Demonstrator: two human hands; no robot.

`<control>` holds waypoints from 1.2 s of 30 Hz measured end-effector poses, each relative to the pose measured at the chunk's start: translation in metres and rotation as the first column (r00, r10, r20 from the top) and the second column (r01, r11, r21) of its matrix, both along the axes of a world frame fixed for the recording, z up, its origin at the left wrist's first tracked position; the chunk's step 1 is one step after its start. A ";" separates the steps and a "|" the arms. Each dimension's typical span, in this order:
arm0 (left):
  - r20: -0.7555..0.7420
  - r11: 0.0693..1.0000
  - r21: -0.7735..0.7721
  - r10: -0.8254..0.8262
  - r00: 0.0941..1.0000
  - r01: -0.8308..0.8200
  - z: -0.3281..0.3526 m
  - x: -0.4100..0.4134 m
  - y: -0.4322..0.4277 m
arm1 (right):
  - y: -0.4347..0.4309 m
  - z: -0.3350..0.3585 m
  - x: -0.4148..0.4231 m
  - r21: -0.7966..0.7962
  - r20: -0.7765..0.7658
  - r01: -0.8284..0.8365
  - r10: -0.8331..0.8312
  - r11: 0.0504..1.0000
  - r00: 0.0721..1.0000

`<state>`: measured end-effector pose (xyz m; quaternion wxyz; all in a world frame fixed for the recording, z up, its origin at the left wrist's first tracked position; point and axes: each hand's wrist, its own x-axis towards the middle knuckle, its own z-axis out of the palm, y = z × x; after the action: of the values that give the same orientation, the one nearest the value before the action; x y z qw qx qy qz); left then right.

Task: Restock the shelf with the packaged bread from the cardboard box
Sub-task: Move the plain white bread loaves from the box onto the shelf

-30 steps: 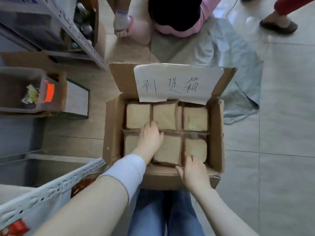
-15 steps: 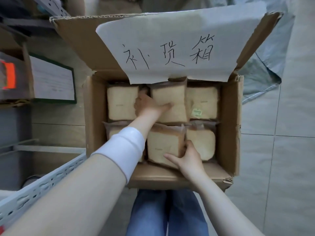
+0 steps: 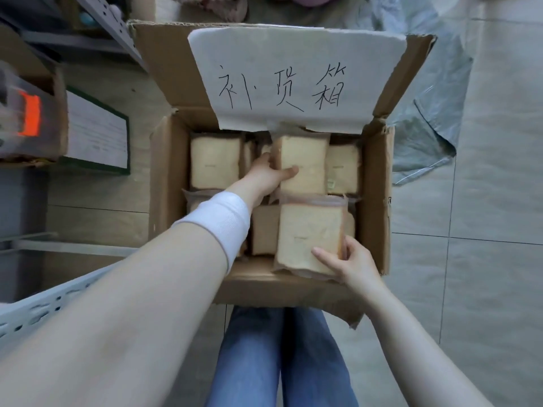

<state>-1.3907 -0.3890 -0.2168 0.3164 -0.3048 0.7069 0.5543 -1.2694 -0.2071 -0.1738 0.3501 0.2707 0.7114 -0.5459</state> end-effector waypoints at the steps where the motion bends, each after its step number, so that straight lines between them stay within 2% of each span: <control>1: -0.019 1.000 -0.002 0.021 1.000 -0.021 0.008 0.005 -0.003 | 0.004 0.004 0.002 -0.006 -0.012 0.011 -0.011 1.000 1.000; 6: -0.121 0.976 -0.003 0.218 0.969 -0.220 0.073 0.053 -0.031 | 0.020 0.043 0.022 -0.112 -0.035 0.012 -0.016 0.994 0.999; 9: -0.241 0.914 0.088 0.406 0.882 -0.397 0.137 0.104 -0.049 | 0.024 0.085 0.042 -0.195 -0.069 -0.075 0.063 0.978 0.996; 12: -0.334 0.811 0.228 0.585 0.739 -0.539 0.220 0.171 -0.070 | 0.018 0.141 0.067 -0.253 -0.117 -0.204 0.180 0.946 0.977; 16: -0.501 0.697 0.272 0.692 0.520 -0.664 0.337 0.273 -0.109 | -0.014 0.235 0.098 -0.341 -0.209 -0.397 0.343 0.852 0.916; 20: -0.645 0.610 0.257 0.685 0.337 -0.749 0.448 0.379 -0.149 | -0.074 0.331 0.135 -0.419 -0.311 -0.612 0.527 0.671 0.791; 24: -0.716 0.412 0.320 0.695 0.067 -0.853 0.528 0.494 -0.194 | -0.156 0.409 0.188 -0.418 -0.482 -0.755 0.581 0.506 0.656; 28: -0.709 0.209 0.409 0.686 -0.165 -0.888 0.573 0.607 -0.230 | -0.248 0.469 0.254 -0.316 -0.642 -0.874 0.595 0.370 0.484; 32: -0.747 0.135 0.355 0.636 -0.194 -0.925 0.586 0.705 -0.269 | -0.345 0.500 0.323 -0.215 -0.720 -0.935 0.601 0.281 0.346; 36: -0.791 0.087 0.297 0.580 -0.194 -0.951 0.580 0.764 -0.338 | -0.453 0.503 0.375 -0.124 -0.773 -0.956 0.578 0.268 0.262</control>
<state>-0.6271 -0.7272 0.3633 -0.5368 -0.4633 0.4826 0.5140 -0.8942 -0.6597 0.3291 0.4044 -0.4491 0.6052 -0.5182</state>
